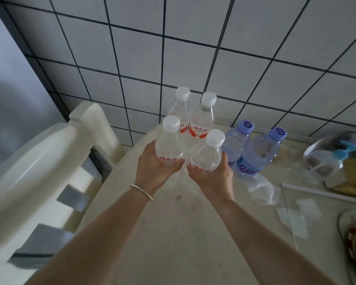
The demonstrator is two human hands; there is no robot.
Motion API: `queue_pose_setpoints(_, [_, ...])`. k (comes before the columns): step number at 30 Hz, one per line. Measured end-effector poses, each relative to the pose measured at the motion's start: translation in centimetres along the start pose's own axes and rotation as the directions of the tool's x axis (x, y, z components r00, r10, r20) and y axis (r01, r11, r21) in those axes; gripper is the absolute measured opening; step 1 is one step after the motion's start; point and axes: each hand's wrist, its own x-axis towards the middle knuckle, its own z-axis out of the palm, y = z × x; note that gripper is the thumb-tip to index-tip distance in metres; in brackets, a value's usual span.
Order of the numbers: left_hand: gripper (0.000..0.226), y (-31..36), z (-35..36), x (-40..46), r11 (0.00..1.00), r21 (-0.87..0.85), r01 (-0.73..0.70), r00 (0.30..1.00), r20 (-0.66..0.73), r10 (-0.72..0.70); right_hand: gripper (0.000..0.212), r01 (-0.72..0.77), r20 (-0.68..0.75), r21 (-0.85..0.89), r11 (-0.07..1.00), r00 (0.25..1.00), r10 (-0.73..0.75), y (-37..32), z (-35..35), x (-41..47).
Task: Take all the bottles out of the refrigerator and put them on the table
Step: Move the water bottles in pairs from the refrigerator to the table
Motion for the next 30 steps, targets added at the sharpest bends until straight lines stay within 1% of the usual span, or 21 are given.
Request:
queue_pose_setpoints(4, [0.067, 0.0, 0.4, 1.6, 1.000, -0.019, -0.024, 1.000, 0.008, 0.024, 0.061, -0.008, 0.007, -0.015, 1.000, 1.000, 0.008, -0.2, 1.0, 1.0])
queue_pose_setpoints(7, [0.069, -0.4, 0.6, 2.7, 0.999, -0.035, -0.026, 1.000, 0.008, 0.027, 0.065, 0.004, 0.013, -0.025, 1.000, 1.000, -0.003, -0.5, 1.2, 2.0])
queue_pose_setpoints(9, [0.072, -0.6, 0.6, 3.1, 0.999, -0.026, -0.046, 0.999, 0.018, 0.046, 0.067, 0.014, 0.015, -0.036, 0.999, 1.000, -0.014, -0.7, 1.4, 2.5])
queue_pose_setpoints(13, [0.070, -0.8, 0.6, 3.5, 0.998, -0.001, -0.059, 0.998, 0.029, 0.059, 0.068, 0.004, 0.022, -0.025, 1.000, 1.000, -0.003, -0.6, 1.4, 2.7])
queue_pose_setpoints(15, [0.070, -0.9, 0.5, 3.5, 0.997, -0.001, -0.074, 0.996, 0.057, 0.074, 0.067, 0.000, 0.043, -0.018, 1.000, 0.999, 0.001, -0.5, 1.3, 2.7])
queue_pose_setpoints(19, [0.059, -0.4, 0.2, 3.1, 0.995, -0.020, -0.095, 0.987, 0.126, 0.097, 0.067, -0.017, 0.118, -0.038, 0.999, 0.993, 0.021, -0.7, 0.7, 2.4])
queue_pose_setpoints(20, [0.065, -0.7, 0.2, 3.1, 0.996, -0.005, -0.093, 0.986, 0.138, 0.093, 0.068, -0.024, 0.134, -0.041, 0.999, 0.991, 0.029, -0.6, 0.6, 2.3])
queue_pose_setpoints(22, [0.088, -1.0, 0.1, 3.0, 0.996, 0.052, -0.070, 0.989, 0.131, 0.062, 0.069, -0.016, 0.177, -0.073, 0.997, 0.984, 0.029, -0.5, 0.0, 1.8])
queue_pose_setpoints(23, [0.094, -0.8, -0.1, 2.6, 0.995, 0.072, -0.072, 0.991, 0.120, 0.063, 0.072, -0.011, 0.201, -0.109, 0.994, 0.979, 0.032, -0.4, -0.3, 1.4])
queue_pose_setpoints(26, [0.092, 1.3, -1.2, -0.8, 0.993, 0.119, -0.024, 0.998, 0.053, 0.018, 0.077, -0.014, 0.250, -0.248, 0.969, 0.965, 0.078, -0.6, -1.9, -1.1])
queue_pose_setpoints(28, [0.091, 1.8, -2.1, -3.2, 0.991, 0.128, 0.049, 0.999, -0.003, -0.049, 0.073, -0.002, 0.280, -0.311, 0.950, 0.955, 0.094, -0.8, -3.4, -3.1])
queue_pose_setpoints(30, [0.089, 2.0, -3.2, -5.7, 0.988, 0.113, 0.103, 0.995, -0.023, -0.101, 0.067, 0.016, 0.291, -0.335, 0.942, 0.953, 0.087, -1.1, -5.2, -5.1])
